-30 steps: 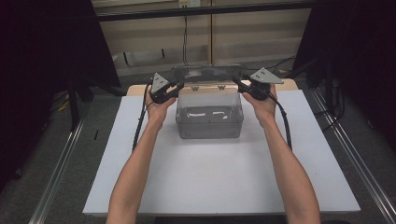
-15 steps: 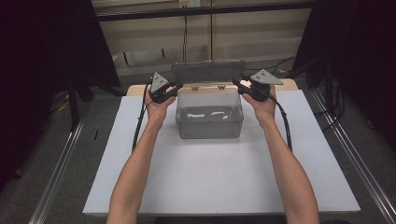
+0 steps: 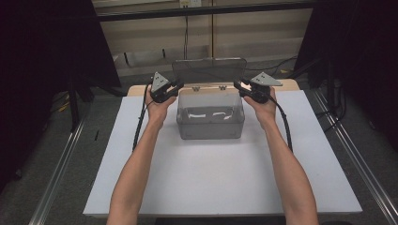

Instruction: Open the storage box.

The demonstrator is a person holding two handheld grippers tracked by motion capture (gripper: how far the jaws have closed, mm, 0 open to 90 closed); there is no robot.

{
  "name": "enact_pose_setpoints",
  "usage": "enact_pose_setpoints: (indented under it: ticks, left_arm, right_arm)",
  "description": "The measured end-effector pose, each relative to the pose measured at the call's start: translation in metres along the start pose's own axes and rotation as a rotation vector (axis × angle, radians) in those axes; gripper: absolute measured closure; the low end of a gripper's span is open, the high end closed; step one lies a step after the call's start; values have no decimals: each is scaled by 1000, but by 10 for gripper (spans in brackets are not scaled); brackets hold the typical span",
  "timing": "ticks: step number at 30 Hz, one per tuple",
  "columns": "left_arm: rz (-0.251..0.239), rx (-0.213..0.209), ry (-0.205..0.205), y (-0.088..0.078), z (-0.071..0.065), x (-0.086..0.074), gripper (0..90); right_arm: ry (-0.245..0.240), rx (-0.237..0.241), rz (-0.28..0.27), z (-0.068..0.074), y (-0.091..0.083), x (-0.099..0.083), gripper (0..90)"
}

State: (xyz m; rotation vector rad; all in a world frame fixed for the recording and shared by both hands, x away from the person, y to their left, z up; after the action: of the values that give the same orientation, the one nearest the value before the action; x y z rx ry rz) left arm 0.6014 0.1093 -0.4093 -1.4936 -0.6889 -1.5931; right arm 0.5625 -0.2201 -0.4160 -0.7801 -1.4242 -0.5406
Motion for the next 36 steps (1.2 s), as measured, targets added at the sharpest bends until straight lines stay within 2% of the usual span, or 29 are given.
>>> enact_pose_setpoints:
  ticks: [6,14,15,17,21,22,26,29,32,34,36]
  left_arm:
    - [3,2,0,2,1,1,747]
    - [1,-2,-12,3,1,1,750]
    - [5,-4,0,3,2,1,751]
    - [-1,-2,-15,4,2,1,751]
    - [0,-4,-8,4,3,0,754]
    - [-3,-3,-17,5,3,0,754]
    - [2,0,-20,6,4,0,760]
    - [29,1,-2,7,5,-5,760]
    - [32,5,-20,10,5,-9,758]
    - [34,9,-14,11,4,-9,749]
    - [37,5,-25,11,5,-10,748]
  right_arm:
    - [18,1,-2,-4,3,-3,658]
    - [26,3,-6,-6,7,-4,651]
    - [25,0,-2,-6,8,-5,653]
    - [27,4,1,-6,9,-6,659]
    - [41,4,-11,-11,9,-7,687]
    - [41,4,-11,-11,9,-7,687]
    - [42,13,-5,-12,12,-6,699]
    - [44,15,1,-11,16,-5,686]
    - [50,18,-11,-13,16,-6,707]
    - [49,14,-7,-13,16,-6,708]
    - [56,8,-9,-13,17,-6,707]
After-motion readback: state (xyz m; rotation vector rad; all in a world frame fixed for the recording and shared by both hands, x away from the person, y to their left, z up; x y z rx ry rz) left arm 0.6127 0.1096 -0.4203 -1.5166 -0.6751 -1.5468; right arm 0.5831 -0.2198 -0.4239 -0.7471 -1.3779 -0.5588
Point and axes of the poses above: each handheld gripper's, and its own axes: y roughly forward along the jaws, x roughly out of its top, z roughly to its left, the point moved 3 cm from there along y, roughly forward along the jaws, and after that the axes turned 12 degrees about x, right-handed, at the moved point
